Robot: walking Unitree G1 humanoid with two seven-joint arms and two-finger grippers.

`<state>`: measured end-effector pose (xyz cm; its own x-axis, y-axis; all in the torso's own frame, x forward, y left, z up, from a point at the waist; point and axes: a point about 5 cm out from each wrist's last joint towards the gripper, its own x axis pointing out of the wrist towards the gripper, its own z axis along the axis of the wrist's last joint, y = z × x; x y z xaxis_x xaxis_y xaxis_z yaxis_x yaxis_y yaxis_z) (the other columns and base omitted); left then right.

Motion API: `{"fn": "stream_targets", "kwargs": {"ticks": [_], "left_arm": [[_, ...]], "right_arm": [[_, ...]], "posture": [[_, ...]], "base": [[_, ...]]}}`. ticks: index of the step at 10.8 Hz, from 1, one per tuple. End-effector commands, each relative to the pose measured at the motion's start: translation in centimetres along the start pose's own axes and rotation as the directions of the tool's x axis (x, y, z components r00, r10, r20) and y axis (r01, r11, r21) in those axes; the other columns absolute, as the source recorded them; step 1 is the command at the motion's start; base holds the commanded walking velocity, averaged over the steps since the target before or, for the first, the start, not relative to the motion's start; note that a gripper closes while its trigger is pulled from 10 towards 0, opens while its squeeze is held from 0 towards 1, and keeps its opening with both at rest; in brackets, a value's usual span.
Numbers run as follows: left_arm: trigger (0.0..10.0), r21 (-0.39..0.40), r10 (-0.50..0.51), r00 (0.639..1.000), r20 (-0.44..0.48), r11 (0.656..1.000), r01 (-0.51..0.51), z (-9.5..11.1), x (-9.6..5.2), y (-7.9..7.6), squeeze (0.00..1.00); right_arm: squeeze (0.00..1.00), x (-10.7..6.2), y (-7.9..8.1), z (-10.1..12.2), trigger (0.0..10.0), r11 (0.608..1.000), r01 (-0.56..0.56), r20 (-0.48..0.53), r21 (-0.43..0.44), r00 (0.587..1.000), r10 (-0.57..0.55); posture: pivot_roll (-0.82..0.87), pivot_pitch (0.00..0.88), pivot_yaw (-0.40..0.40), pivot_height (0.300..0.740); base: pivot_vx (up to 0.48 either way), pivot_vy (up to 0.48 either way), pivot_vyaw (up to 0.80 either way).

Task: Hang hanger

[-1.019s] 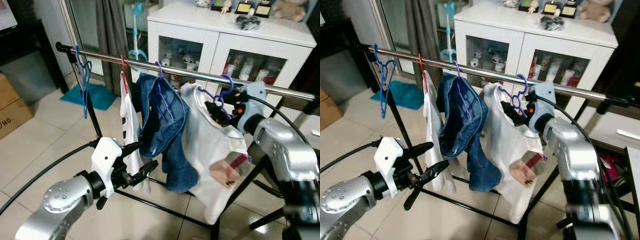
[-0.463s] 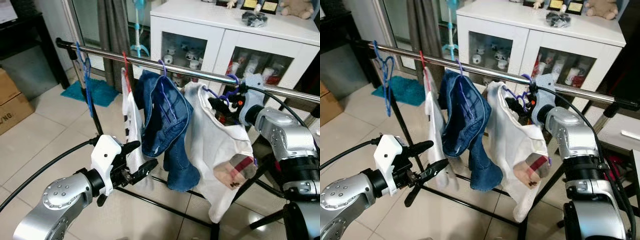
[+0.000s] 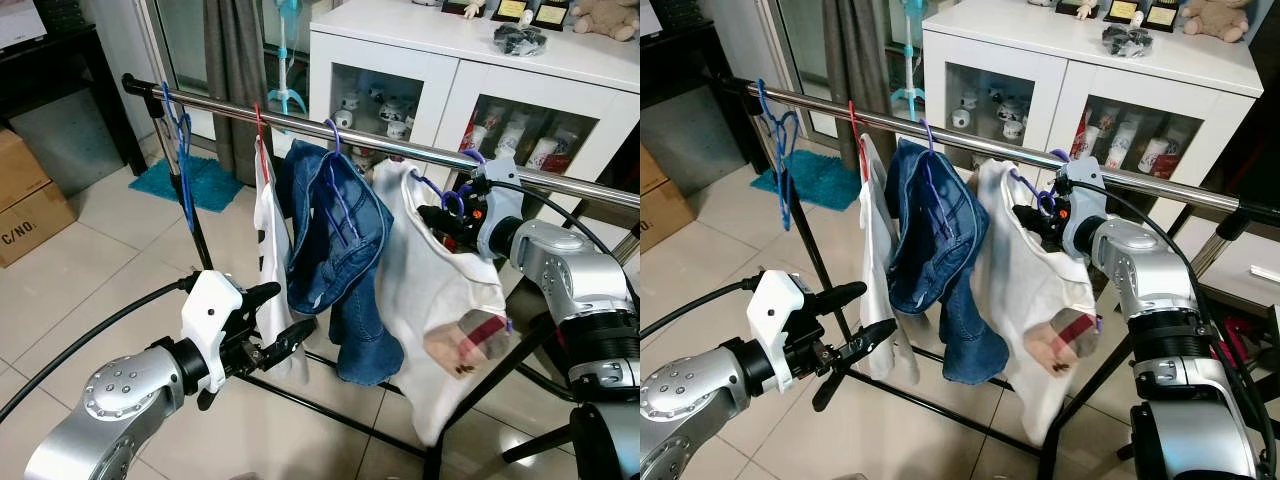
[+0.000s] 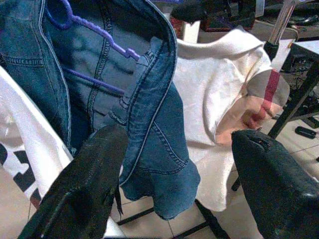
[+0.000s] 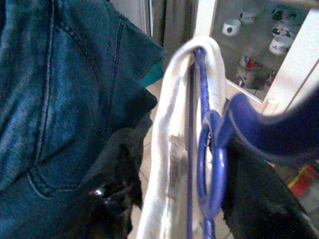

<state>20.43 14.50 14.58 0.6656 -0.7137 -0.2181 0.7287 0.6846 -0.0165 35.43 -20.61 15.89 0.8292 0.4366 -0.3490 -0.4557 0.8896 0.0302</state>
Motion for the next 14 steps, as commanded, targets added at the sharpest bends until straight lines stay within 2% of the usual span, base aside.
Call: {"fn": "stream_targets", "kwargs": {"ticks": [1, 5, 13, 14], "left_arm": [[10.0, 0.006, -0.019, 1.0, 0.002, 1.0, 0.019, 0.2, 0.1, -0.1, 0.0], [10.0, 0.01, -0.019, 1.0, 0.003, 1.0, 0.019, 0.3, 0.3, 0.0, 0.0], [10.0, 0.008, -0.014, 1.0, 0.018, 1.0, 0.014, 0.5, 0.6, 0.1, 0.0], [10.0, 0.015, 0.023, 0.999, 0.023, 1.0, -0.023, 0.5, 0.5, 0.3, 0.0]], "right_arm": [[0.0, -0.3, -0.4, 0.3, 0.0, 1.0, 0.01, -0.009, -0.018, 1.0, -0.01], [0.0, -0.9, -0.7, 0.2, 0.0, 1.0, 0.01, -0.017, -0.016, 1.0, -0.01], [0.0, -1.1, 0.1, -0.2, 0.0, 1.0, -0.011, -0.015, -0.001, 1.0, 0.011], [0.0, -1.4, 0.1, 0.0, 0.0, 1.0, 0.007, -0.008, -0.006, 1.0, -0.007]], "posture": [[-0.06, 0.0, 0.007, 0.74], [-0.07, 0.0, 0.008, 0.74], [-0.08, 0.0, 0.01, 0.74], [-0.07, 0.0, 0.006, 0.74]], "base": [[0.0, 0.0, 0.0], [0.0, 0.0, 0.0], [0.0, 0.0, 0.0], [0.0, 0.0, 0.0]]}}
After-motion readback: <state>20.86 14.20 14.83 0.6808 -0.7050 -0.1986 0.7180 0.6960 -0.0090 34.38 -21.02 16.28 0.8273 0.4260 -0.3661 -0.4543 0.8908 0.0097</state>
